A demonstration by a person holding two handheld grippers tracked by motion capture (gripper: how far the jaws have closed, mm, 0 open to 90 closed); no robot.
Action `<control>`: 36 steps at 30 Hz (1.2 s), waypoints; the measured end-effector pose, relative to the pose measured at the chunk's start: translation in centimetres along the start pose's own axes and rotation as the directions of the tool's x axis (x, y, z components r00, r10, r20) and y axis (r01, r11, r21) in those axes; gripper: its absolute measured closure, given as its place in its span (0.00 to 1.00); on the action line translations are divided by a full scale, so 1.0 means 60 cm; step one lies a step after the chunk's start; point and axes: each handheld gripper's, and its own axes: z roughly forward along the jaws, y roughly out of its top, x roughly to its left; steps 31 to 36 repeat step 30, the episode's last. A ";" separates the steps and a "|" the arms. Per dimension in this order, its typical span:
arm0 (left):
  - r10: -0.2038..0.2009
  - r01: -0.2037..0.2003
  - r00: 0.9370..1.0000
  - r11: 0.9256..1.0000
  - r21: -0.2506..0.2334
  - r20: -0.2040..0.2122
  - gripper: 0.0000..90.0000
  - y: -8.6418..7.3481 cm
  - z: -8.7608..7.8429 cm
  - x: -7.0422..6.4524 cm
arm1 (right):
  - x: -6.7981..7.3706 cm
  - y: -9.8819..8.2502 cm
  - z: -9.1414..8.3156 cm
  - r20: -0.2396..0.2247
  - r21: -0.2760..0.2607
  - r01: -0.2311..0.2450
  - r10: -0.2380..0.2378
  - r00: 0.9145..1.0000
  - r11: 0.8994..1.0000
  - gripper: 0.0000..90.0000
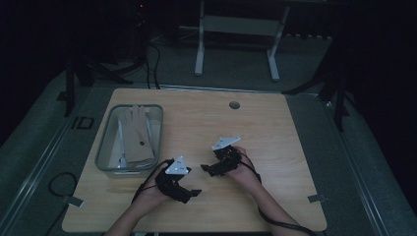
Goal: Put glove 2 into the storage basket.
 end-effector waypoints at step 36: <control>0.050 -0.045 0.990 0.998 -0.042 0.135 0.16 -0.011 0.061 -0.023 | -0.012 -0.113 -0.074 0.106 -0.078 0.020 -0.012 0.994 0.997 0.18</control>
